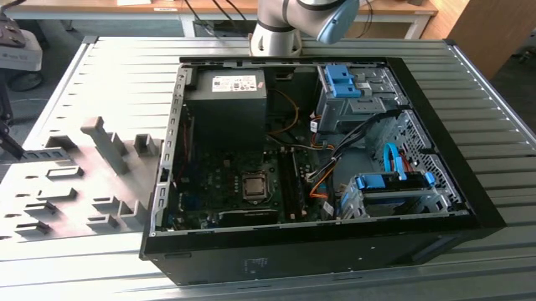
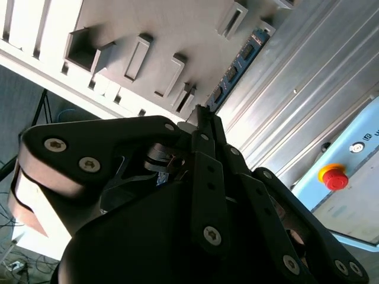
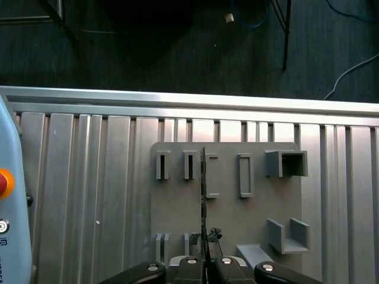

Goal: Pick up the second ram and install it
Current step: 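Pick up the second ram and move it above second insertion slot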

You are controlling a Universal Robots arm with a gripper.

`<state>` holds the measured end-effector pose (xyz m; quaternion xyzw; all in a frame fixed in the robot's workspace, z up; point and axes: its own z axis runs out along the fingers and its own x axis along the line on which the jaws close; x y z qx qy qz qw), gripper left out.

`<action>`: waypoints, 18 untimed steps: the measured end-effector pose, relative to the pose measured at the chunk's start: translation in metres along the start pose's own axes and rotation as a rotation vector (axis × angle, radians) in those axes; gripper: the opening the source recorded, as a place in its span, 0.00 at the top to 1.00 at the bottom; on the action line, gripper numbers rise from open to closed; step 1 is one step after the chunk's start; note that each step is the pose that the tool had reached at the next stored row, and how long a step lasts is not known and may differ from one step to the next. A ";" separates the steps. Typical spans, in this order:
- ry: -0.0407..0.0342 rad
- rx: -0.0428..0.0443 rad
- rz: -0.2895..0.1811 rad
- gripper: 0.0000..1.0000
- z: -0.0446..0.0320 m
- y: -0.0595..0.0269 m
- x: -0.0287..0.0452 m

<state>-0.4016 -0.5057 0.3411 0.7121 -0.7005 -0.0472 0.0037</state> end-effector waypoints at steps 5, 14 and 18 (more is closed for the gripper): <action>-0.0002 0.0001 0.000 0.86 -0.0124 0.0009 -0.0007; -0.0003 0.0001 0.000 0.86 -0.0331 0.0024 -0.0020; -0.0002 0.0000 0.000 0.86 -0.0428 0.0030 -0.0026</action>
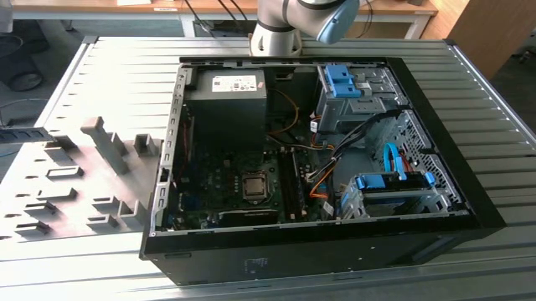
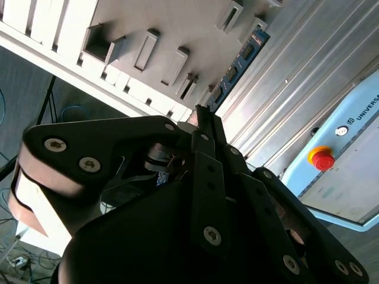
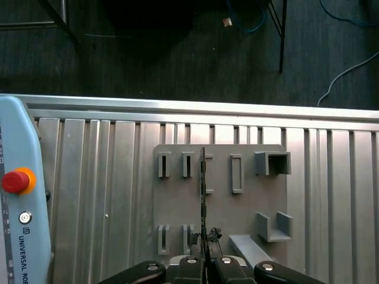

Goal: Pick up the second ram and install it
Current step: 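Pick up the second ram and move it above second insertion slot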

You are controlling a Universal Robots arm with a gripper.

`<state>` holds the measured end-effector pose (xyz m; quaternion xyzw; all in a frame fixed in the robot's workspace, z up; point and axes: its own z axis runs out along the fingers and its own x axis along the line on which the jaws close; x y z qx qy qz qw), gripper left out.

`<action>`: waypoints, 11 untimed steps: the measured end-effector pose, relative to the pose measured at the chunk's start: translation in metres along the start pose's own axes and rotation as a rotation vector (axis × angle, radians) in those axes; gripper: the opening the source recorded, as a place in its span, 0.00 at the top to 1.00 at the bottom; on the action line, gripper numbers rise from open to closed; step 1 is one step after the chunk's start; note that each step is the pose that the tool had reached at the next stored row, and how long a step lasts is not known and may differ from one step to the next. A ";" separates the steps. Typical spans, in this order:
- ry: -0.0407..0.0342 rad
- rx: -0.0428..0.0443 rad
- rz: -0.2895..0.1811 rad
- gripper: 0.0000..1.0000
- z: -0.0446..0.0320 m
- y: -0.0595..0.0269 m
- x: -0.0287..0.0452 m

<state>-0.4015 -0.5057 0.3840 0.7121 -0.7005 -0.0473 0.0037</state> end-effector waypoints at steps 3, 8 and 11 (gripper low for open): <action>-0.0001 0.0001 0.000 0.86 -0.0061 0.0004 -0.0004; -0.0002 0.0002 0.000 0.86 -0.0143 0.0011 -0.0009; -0.0002 0.0002 0.000 0.86 -0.0145 0.0011 -0.0009</action>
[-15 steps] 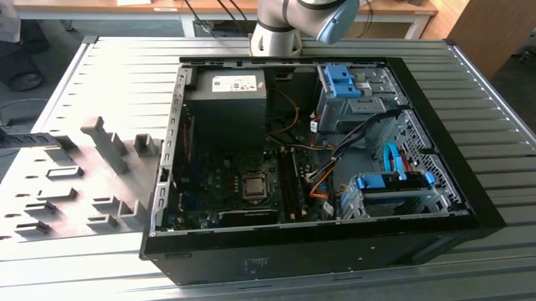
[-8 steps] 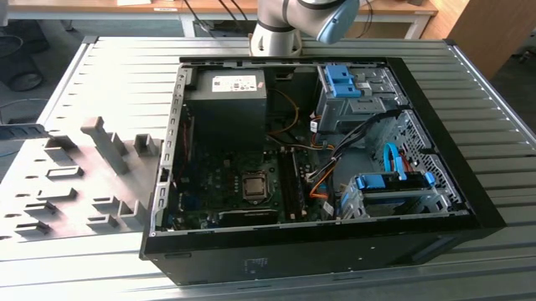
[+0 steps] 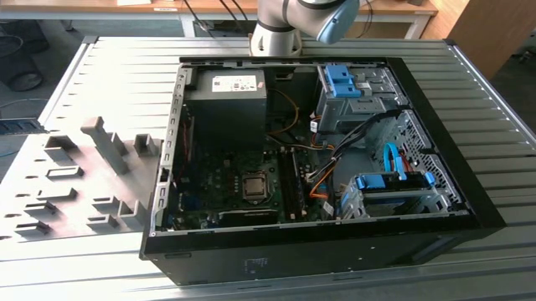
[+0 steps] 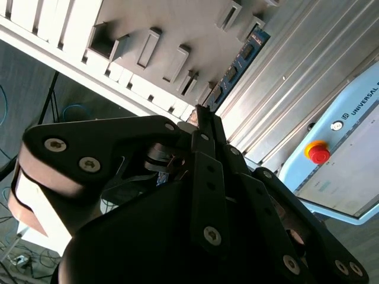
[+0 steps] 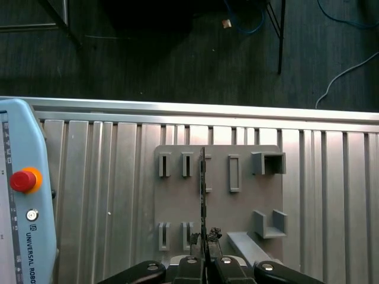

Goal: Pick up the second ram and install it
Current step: 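Pick up the second ram and move it above second insertion slot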

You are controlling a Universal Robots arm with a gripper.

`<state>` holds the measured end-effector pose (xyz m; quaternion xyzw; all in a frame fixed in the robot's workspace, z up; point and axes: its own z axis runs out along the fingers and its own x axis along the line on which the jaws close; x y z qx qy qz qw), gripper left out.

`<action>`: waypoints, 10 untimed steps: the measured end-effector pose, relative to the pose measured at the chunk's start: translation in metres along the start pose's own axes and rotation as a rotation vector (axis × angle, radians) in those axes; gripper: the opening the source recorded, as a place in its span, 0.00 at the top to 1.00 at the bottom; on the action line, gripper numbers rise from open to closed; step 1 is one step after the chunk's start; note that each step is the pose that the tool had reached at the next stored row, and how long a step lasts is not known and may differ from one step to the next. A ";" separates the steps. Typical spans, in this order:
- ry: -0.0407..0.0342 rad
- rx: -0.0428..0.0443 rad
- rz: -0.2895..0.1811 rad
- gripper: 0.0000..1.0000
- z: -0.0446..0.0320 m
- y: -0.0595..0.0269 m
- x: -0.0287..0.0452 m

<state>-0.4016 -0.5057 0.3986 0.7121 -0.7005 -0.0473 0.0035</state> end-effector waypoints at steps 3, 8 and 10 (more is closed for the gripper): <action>0.0002 -0.0002 0.000 0.86 -0.0002 0.0000 0.0000; 0.0002 -0.0003 0.000 0.86 -0.0005 -0.0049 -0.0003; 0.0001 -0.0001 0.000 0.86 -0.0005 -0.0103 -0.0021</action>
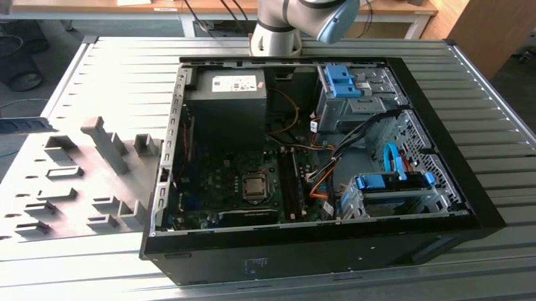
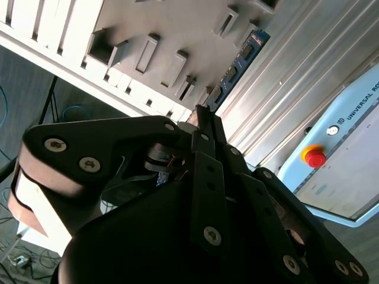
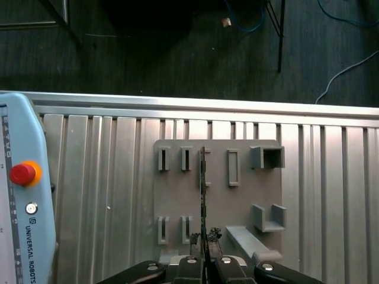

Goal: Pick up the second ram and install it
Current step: 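Pick up the second ram and move it above second insertion slot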

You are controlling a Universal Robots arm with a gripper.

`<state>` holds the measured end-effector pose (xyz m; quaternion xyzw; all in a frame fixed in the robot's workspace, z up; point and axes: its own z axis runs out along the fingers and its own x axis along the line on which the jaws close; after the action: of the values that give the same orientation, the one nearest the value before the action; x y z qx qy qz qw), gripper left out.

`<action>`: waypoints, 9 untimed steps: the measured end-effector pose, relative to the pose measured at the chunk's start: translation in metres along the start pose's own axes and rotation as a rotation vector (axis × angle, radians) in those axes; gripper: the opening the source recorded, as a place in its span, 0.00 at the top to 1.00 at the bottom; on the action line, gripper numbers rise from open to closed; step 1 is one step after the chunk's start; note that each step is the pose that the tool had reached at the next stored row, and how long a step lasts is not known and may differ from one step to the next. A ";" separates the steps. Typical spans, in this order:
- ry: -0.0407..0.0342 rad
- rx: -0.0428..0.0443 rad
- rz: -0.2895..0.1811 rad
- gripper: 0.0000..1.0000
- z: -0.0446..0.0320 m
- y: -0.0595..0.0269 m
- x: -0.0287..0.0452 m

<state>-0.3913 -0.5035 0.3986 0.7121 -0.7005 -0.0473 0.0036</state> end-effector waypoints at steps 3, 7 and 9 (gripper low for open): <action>0.0001 -0.0001 0.000 0.86 -0.0002 -0.0078 -0.0048; 0.0001 -0.0002 0.000 0.86 -0.0003 -0.0161 -0.0123; 0.0000 -0.0001 0.000 0.86 -0.0002 -0.0194 -0.0173</action>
<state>-0.3722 -0.4859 0.3984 0.7121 -0.7005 -0.0473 0.0036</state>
